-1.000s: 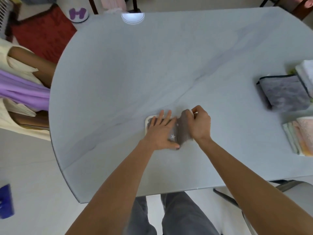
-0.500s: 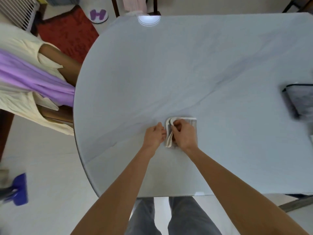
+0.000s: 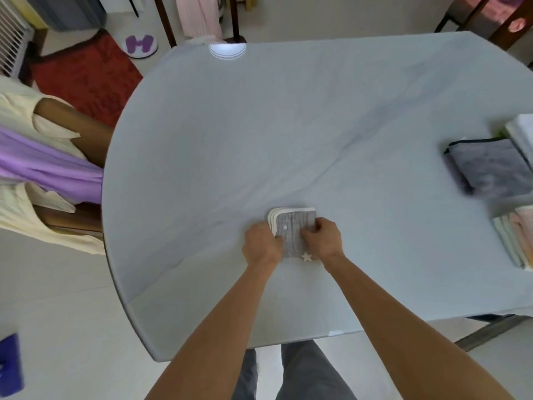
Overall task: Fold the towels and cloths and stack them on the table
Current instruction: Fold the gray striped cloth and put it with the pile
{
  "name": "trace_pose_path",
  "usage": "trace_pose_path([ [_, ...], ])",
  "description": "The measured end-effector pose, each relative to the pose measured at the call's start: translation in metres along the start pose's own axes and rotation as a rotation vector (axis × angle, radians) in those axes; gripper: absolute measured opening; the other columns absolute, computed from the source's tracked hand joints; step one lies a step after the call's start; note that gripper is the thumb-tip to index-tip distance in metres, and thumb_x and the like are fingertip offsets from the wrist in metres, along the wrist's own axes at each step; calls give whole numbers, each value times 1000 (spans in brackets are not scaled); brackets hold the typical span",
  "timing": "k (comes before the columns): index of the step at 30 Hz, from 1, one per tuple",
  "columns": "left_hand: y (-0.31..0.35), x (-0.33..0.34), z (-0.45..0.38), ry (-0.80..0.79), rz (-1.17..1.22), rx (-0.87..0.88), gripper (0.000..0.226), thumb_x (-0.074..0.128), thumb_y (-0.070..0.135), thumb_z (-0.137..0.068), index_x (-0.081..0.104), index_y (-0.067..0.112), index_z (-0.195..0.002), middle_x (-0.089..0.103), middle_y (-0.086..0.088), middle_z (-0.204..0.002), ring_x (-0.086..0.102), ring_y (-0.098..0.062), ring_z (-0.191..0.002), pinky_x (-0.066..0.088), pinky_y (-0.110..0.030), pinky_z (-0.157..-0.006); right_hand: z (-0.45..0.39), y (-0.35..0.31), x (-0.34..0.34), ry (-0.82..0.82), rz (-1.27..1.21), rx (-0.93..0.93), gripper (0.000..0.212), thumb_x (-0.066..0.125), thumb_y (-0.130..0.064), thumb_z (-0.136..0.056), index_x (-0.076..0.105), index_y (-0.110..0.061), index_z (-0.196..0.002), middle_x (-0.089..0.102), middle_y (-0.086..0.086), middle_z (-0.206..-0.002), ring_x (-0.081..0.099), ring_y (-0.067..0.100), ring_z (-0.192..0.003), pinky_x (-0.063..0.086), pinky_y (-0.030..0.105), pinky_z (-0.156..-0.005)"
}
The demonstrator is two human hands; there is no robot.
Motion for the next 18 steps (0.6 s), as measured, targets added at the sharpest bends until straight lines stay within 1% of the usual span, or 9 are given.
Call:
trace_pose_path([
  [2,-4,2,-4,-15,121,12,29,58,25,-84,65,7,-106,64,-16,-107,60,-33,-108,51,-42,-85,0,-1,-4,-43,-155,21,6,58,-3,-82,60,1,-85,56,9,-74,54,21,-73,45,32,-64],
  [4,2,-2,-3,-43,275,3,29,53,16,-87,58,1,-112,62,-20,-113,58,-34,-110,47,-40,-90,5,0,-15,-90,-298,26,15,60,-2,-85,61,7,-96,63,16,-85,59,24,-79,52,36,-73],
  [6,13,-12,6,-49,331,15,31,45,12,-92,53,-1,-119,57,-21,-123,54,-35,-116,43,-38,-95,15,3,-26,-150,-383,10,22,63,-2,-86,62,3,-107,68,18,-103,65,30,-94,53,43,-88],
  [8,21,-22,12,-36,344,52,31,40,11,-93,54,0,-118,58,-21,-124,53,-35,-116,42,-38,-95,29,2,-37,-194,-461,-20,27,65,0,-85,59,-2,-111,67,18,-110,65,32,-102,53,45,-92],
  [10,33,-31,17,-43,334,127,31,39,11,-92,59,0,-113,61,-21,-120,55,-35,-113,43,-39,-95,46,-3,-51,-196,-542,-78,37,66,4,-83,50,-9,-114,64,18,-109,64,30,-97,56,41,-83],
  [13,56,-36,33,-99,267,316,28,39,19,-95,61,2,-97,65,-21,-109,58,-35,-104,44,-39,-87,73,-7,-83,-149,-560,-202,58,65,6,-84,40,-26,-125,60,14,-105,62,20,-83,57,32,-68],
  [15,74,-37,46,-85,223,453,32,41,30,-98,61,5,-91,67,-20,-103,61,-34,-98,45,-38,-81,85,-3,-103,-66,-525,-247,50,65,6,-83,45,-23,-120,59,14,-103,60,21,-85,57,37,-69],
  [17,100,-37,63,-61,174,627,32,45,33,-99,58,5,-90,68,-18,-97,62,-34,-94,46,-39,-77,94,5,-131,67,-521,-252,29,66,6,-82,52,-8,-104,59,15,-96,59,24,-89,57,44,-74],
  [18,112,-38,70,-52,131,704,31,44,34,-99,56,6,-91,68,-17,-96,62,-35,-92,46,-39,-75,96,9,-144,101,-538,-245,21,67,5,-82,52,-2,-95,59,15,-91,60,25,-88,57,45,-75],
])
Point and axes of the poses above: each hand's wrist, its own z-axis away from the middle knuckle, its own x-axis out of the palm, y = z × x, the point moved 2 cm from there along -z, towards the middle knuckle
